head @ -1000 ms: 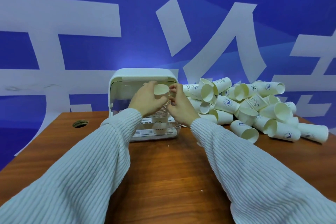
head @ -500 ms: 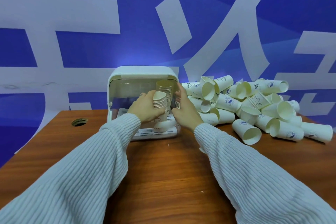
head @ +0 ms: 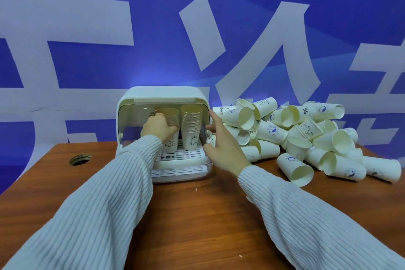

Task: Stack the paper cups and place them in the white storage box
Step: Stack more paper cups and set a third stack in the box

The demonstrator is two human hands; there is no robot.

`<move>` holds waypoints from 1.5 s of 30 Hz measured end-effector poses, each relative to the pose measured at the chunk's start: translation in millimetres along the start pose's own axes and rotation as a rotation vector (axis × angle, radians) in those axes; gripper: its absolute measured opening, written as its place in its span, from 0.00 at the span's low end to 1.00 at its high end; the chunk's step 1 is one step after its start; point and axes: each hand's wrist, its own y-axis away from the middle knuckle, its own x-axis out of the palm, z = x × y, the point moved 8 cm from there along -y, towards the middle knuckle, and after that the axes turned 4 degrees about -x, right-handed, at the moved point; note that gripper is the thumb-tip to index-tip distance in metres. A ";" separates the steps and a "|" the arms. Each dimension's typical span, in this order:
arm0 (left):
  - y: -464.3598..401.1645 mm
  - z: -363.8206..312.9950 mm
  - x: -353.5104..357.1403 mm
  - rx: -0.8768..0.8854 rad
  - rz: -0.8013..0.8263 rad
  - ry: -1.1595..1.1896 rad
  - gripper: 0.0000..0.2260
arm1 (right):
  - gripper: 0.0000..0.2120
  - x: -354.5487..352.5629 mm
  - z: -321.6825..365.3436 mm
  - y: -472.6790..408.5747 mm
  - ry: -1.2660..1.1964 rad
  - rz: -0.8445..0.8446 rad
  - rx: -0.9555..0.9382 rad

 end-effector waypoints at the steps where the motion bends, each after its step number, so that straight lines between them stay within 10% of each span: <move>1: -1.8 -0.5 1.8 0.013 0.002 0.010 0.31 | 0.43 1.1 -4.0 0.2 0.007 0.013 0.006; 5: -0.1 -0.4 1.2 0.019 -0.023 -0.001 0.35 | 0.42 -4.1 -16.5 0.6 0.045 0.015 0.030; 12: 65.1 -45.9 -27.7 0.286 -0.426 0.129 0.13 | 0.22 -69.6 -45.7 22.4 0.185 -0.129 0.129; 19: 136.0 -136.4 58.2 0.705 -0.019 0.024 0.18 | 0.22 -136.0 -92.1 81.3 0.508 -0.089 0.306; 25: 145.1 -151.9 123.2 0.536 0.164 -0.203 0.19 | 0.23 -147.1 -130.7 120.6 0.683 0.110 0.346; 34: 134.2 -140.7 137.2 0.226 0.130 0.101 0.14 | 0.13 -166.6 -128.5 126.7 0.630 -0.148 0.221; 45: 161.1 -110.8 37.4 0.463 0.008 0.424 0.08 | 0.12 -147.8 -78.2 91.5 0.136 -0.473 0.194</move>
